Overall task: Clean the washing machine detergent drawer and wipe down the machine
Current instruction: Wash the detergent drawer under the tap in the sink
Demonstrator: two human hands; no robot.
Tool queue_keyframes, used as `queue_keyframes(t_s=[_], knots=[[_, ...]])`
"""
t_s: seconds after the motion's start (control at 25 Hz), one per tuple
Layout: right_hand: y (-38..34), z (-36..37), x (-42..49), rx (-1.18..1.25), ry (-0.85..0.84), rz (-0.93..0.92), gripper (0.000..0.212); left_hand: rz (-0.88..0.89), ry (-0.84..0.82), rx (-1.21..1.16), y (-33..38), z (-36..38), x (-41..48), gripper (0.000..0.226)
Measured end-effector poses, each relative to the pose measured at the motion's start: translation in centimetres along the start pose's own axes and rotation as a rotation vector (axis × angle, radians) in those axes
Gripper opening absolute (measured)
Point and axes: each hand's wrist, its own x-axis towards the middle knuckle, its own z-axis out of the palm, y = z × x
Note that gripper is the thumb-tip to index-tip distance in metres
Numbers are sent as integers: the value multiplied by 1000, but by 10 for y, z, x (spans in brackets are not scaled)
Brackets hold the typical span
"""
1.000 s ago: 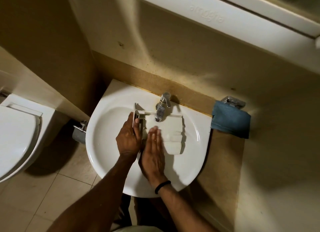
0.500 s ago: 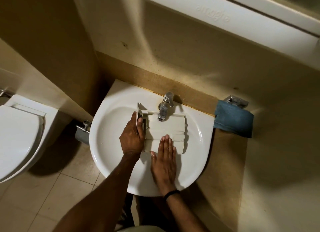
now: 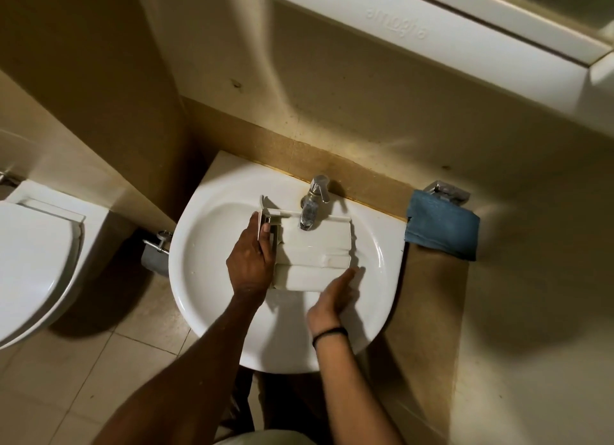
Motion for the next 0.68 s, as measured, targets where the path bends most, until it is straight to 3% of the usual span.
queue_keyframes(t_s=[0.08, 0.2, 0.44, 0.6, 0.68], knots=[[1, 33, -16, 127, 90, 92, 72, 5, 7, 13, -2, 1, 0, 83], [26, 44, -62, 96, -12, 71, 74, 1, 6, 12, -3, 1, 1, 83], [6, 31, -18, 128, 105, 40, 63, 10, 37, 20, -4, 4, 3, 79], [48, 44, -52, -2, -62, -25, 71, 15, 10, 13, -5, 5, 0, 83], [41, 32, -26, 37, -37, -49, 69, 20, 14, 3, -3, 4, 1, 84]])
